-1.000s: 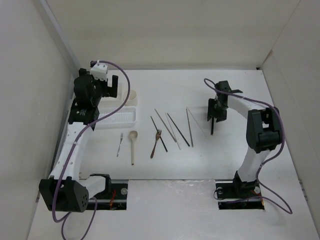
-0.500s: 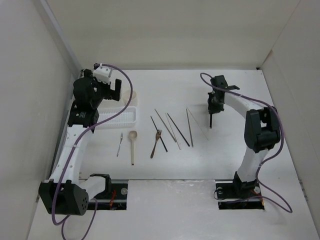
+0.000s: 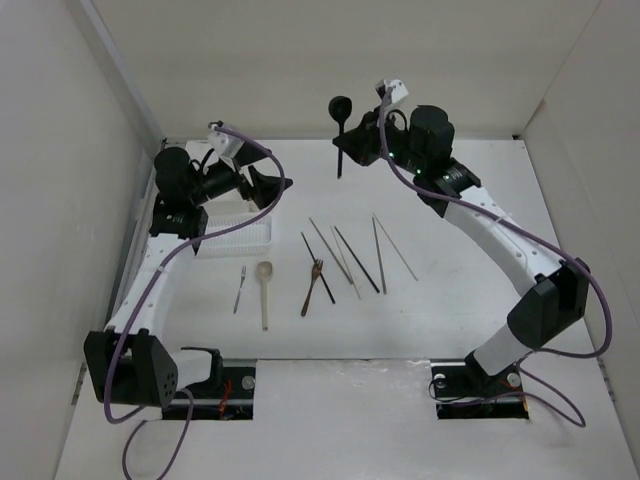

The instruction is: Sort the eating utensils into containers

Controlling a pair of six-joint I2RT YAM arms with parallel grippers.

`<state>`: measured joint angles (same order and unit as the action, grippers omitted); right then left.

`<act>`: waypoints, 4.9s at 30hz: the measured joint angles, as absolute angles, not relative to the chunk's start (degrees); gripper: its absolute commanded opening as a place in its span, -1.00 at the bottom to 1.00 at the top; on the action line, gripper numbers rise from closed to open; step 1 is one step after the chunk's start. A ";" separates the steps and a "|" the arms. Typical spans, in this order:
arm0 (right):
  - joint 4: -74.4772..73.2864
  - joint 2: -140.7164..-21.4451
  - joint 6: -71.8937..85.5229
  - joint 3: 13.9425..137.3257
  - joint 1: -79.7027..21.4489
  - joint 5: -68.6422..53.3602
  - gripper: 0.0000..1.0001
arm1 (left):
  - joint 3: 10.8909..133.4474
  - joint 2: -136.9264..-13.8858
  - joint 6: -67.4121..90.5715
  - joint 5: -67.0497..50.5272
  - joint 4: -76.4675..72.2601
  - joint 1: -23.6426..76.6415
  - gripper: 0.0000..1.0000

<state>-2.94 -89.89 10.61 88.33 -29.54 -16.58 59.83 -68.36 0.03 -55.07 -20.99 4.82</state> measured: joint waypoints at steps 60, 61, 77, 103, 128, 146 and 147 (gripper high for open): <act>14.76 -101.45 23.88 85.95 -16.43 -36.49 1.00 | 74.52 -100.22 -86.13 -40.42 1.08 -12.99 -1.00; 14.74 -102.06 23.77 86.54 -16.19 -36.47 1.00 | 75.61 -100.86 -87.85 -40.42 2.31 -13.15 -1.00; 12.36 -106.43 23.51 89.65 -16.14 -36.40 1.00 | 80.68 -106.39 -106.34 -39.66 17.06 -16.64 -1.00; -5.04 -105.34 18.96 91.68 -16.21 -19.27 1.00 | 70.26 -91.59 -77.95 -41.34 -17.17 -15.20 1.00; -33.23 -111.61 8.60 77.60 -23.20 2.37 0.17 | 67.70 -80.25 -24.51 -16.84 -1.19 -10.33 0.99; -39.07 -114.17 7.31 81.71 -22.20 4.54 -1.00 | 65.63 -73.93 -24.99 -13.41 1.69 -10.70 0.99; -39.13 -114.19 7.33 81.76 -22.20 4.56 -1.00 | 65.63 -73.93 -24.99 -13.45 1.69 -10.70 0.99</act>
<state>-39.13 -114.19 7.33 81.76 -22.20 4.56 65.63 -73.93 -24.99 -13.45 1.69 -10.70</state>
